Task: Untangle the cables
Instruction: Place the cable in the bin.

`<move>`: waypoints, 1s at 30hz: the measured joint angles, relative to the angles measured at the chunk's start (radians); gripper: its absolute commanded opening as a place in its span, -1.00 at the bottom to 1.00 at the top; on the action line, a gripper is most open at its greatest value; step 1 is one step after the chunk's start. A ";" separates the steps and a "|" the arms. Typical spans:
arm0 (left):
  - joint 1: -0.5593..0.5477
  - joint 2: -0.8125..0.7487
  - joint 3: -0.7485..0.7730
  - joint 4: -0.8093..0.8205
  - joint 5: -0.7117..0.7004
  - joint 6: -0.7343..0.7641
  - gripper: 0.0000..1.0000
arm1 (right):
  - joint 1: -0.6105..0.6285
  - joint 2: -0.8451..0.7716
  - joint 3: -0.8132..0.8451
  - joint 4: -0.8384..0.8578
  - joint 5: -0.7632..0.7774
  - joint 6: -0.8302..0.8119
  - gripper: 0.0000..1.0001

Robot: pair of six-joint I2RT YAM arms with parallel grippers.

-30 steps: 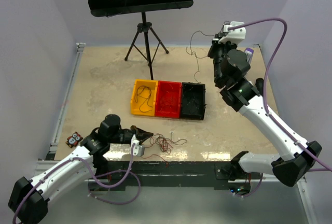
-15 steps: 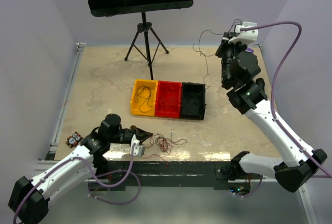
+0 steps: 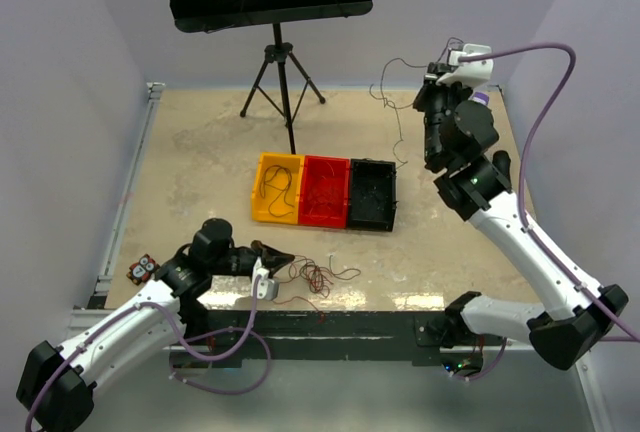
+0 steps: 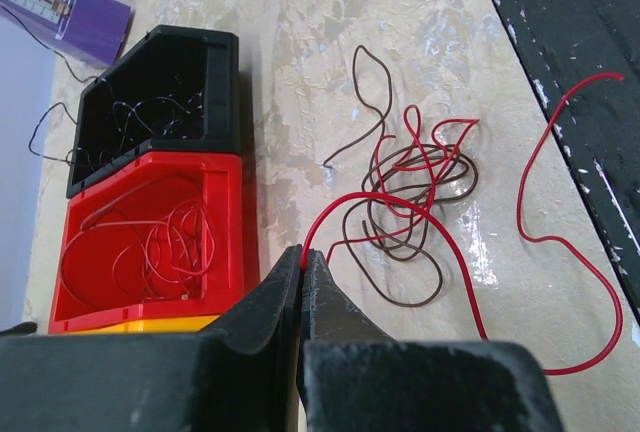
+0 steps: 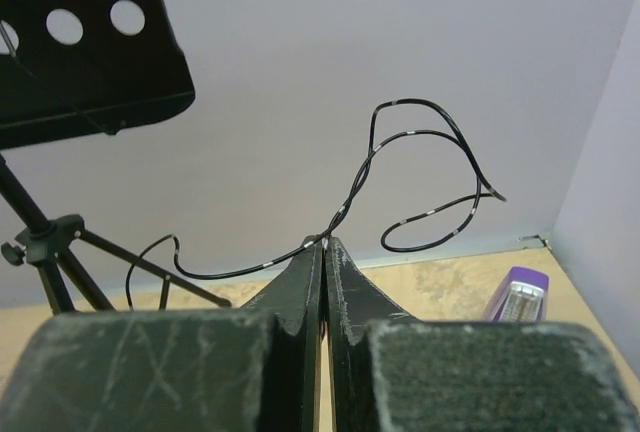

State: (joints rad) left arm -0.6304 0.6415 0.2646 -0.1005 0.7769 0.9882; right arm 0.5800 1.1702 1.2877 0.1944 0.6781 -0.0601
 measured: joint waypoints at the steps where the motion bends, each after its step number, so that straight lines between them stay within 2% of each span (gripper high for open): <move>1: 0.000 0.000 0.003 0.000 0.000 0.000 -1.00 | -0.001 0.003 -0.011 0.009 -0.008 0.001 -1.00; 7: 0.001 0.000 0.009 -0.006 -0.002 0.003 -1.00 | -0.003 0.051 -0.076 0.044 -0.044 0.021 -1.00; 14: 0.002 0.000 0.009 -0.036 -0.009 0.028 -1.00 | -0.004 0.104 -0.143 0.061 -0.107 0.115 -1.00; 20: 0.002 -0.001 0.009 -0.047 -0.015 0.049 -1.00 | -0.004 0.098 -0.255 0.056 -0.146 0.234 -1.00; 30: 0.002 -0.001 0.009 -0.047 -0.019 0.055 -1.00 | -0.004 0.005 -0.402 -0.079 -0.156 0.380 -1.00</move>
State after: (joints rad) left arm -0.6285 0.6403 0.2733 -0.1471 0.7578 1.0428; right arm 0.5758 1.1748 0.8852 0.1154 0.5217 0.3199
